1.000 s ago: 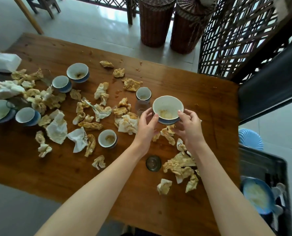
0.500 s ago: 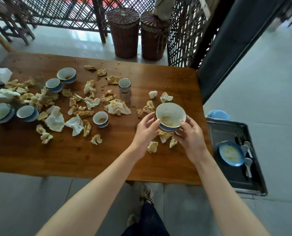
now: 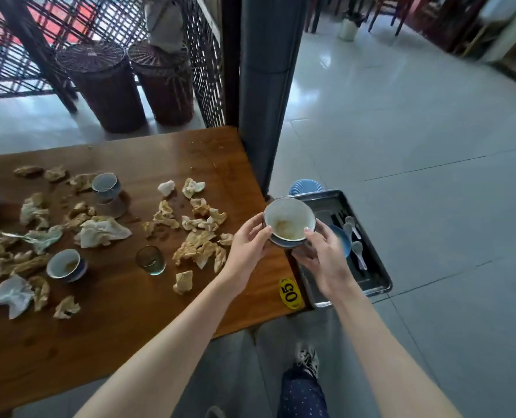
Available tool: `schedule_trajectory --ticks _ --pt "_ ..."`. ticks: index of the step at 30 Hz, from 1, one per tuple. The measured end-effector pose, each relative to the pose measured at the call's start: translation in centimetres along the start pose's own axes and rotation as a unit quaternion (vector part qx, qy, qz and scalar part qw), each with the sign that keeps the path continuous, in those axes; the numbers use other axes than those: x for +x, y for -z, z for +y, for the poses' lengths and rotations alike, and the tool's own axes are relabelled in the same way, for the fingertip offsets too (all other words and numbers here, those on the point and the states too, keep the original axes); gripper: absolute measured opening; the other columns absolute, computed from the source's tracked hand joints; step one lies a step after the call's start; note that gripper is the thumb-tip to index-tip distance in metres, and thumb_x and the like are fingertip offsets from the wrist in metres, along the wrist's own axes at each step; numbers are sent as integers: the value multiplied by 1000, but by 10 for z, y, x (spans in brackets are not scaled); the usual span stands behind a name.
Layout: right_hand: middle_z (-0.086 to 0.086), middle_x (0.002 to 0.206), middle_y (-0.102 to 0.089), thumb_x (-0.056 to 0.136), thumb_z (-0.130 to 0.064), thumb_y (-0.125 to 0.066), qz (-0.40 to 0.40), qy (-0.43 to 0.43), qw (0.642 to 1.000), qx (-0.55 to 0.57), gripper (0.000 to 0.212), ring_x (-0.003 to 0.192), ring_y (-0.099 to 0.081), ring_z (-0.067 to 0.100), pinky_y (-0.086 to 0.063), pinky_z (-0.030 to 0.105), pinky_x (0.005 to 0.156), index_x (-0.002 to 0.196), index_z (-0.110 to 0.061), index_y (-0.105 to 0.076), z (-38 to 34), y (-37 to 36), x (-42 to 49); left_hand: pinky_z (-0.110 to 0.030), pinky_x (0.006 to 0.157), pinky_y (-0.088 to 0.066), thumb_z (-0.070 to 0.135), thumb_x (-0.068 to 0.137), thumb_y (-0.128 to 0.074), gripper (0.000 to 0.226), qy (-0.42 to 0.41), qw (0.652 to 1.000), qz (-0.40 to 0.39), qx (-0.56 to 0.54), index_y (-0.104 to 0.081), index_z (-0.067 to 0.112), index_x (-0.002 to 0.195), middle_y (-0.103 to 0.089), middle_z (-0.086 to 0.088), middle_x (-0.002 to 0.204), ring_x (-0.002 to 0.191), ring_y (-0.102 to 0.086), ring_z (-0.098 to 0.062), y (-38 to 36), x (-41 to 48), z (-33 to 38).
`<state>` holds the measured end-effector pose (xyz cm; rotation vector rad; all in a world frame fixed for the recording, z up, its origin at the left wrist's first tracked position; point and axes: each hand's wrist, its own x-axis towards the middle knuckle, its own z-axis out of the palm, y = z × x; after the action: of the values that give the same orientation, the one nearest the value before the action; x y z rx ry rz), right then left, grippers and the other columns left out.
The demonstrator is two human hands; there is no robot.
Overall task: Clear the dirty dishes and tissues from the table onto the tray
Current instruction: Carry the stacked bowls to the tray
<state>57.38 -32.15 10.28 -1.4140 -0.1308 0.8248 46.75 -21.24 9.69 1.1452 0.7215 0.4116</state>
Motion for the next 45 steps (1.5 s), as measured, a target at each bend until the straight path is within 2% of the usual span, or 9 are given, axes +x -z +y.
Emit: schedule_trajectory --ticks 7,10,13,17,23,26,31,37,45 --pt "3 112 -63 95 -11 -51 19 -28 999 23 34 89 -68 13 -55 28 66 128 -16 -47 -15 68 83 -23 78 -55 14 96 -50 37 41 999 25 22 -50 16 133 -66 -1 109 95 -63 -9 -77 92 -26" --pt "6 119 -60 95 -10 -53 24 -53 998 2 36 103 -63 20 -56 27 65 129 -18 -44 -18 97 131 -19 69 -53 8 96 -47 36 74 996 41 20 -49 12 132 -63 -11 117 98 -62 -15 -109 141 -45" --pt "7 122 -59 95 -10 -53 35 -83 996 -26 35 111 -60 26 -57 38 79 128 -19 -43 -19 124 180 -37 88 -55 9 96 -45 34 100 994 46 24 -48 13 130 -62 -13 120 108 -61 -24 -135 192 -66" --pt "9 125 -58 95 -9 -51 46 -138 987 -62 36 112 -57 26 -49 44 90 129 -17 -42 -5 157 250 -34 87 -56 11 97 -45 32 149 987 57 29 -47 16 128 -63 -4 112 105 -63 -20 -161 249 -98" --pt "-3 122 -56 92 -16 -57 -20 -197 970 -142 39 115 -53 20 -46 38 81 125 -27 -40 34 190 347 -28 83 -53 12 97 -43 27 214 973 71 52 -41 22 122 -59 2 106 95 -60 -10 -167 336 -164" --pt "-8 117 -55 90 -15 -60 -53 -212 961 -172 42 113 -53 17 -47 39 85 124 -30 -40 60 200 389 -36 100 -47 13 98 -40 34 233 965 75 97 -35 20 130 -55 6 106 102 -55 -9 -159 370 -199" --pt "-6 109 -57 88 -4 -59 -79 -225 953 -185 45 102 -57 17 -50 37 85 125 -22 -42 105 208 456 -43 109 -38 12 98 -39 41 259 956 86 112 -28 19 136 -47 -7 133 125 -46 -21 -149 415 -244" --pt "-8 100 -56 85 6 -58 -95 -216 942 -237 49 81 -58 10 -53 34 77 127 -14 -45 151 209 505 -44 110 -36 6 97 -37 46 286 944 105 128 -23 15 140 -44 -10 138 127 -43 -24 -136 445 -280" --pt "8 121 -54 84 5 -56 -90 -235 926 -280 54 92 -60 18 -54 38 80 133 -14 -42 174 212 517 -49 112 -31 15 101 -39 58 312 937 62 144 -9 24 150 -26 -5 154 138 -29 -24 -135 443 -292"
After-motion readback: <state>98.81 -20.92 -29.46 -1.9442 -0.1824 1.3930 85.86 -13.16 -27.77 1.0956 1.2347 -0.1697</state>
